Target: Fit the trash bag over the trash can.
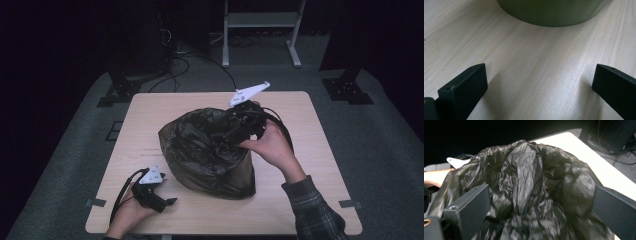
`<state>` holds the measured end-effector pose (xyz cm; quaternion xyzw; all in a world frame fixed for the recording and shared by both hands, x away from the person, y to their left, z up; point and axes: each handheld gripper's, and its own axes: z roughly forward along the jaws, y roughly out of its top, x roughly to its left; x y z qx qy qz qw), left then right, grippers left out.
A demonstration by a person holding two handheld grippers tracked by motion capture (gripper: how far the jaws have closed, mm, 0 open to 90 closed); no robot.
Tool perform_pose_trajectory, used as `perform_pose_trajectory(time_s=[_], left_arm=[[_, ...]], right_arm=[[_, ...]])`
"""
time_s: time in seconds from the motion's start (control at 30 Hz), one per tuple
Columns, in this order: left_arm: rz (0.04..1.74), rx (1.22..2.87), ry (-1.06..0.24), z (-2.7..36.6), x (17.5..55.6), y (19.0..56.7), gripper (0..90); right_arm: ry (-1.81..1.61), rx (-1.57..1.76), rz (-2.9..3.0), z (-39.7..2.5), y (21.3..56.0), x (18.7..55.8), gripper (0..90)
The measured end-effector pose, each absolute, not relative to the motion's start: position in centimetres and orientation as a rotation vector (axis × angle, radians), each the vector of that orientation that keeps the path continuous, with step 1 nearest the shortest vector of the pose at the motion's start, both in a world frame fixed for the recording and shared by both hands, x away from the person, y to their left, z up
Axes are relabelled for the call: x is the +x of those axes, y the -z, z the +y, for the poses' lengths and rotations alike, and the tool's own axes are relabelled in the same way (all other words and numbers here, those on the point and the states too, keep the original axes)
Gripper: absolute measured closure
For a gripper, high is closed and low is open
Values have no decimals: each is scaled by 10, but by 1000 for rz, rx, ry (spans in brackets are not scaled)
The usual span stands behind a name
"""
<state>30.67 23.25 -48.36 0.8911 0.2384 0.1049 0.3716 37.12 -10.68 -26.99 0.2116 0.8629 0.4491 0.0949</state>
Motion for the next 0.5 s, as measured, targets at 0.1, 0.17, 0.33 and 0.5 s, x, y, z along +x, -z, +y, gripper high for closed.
perform_pose_trajectory(time_s=[0.1,0.17,0.33,0.5], left_arm=[[611,2284,-269,232,307,484,0],[611,2284,-269,232,307,484,0],[611,2284,-269,232,307,484,0],[611,2286,-268,233,307,484,0]], right_arm=[[-1355,642,2516,-126,273,361,15],[-1364,652,2491,-138,276,354,15],[-1410,663,2421,-170,292,333,15],[-1402,706,2429,-193,322,316,15]])
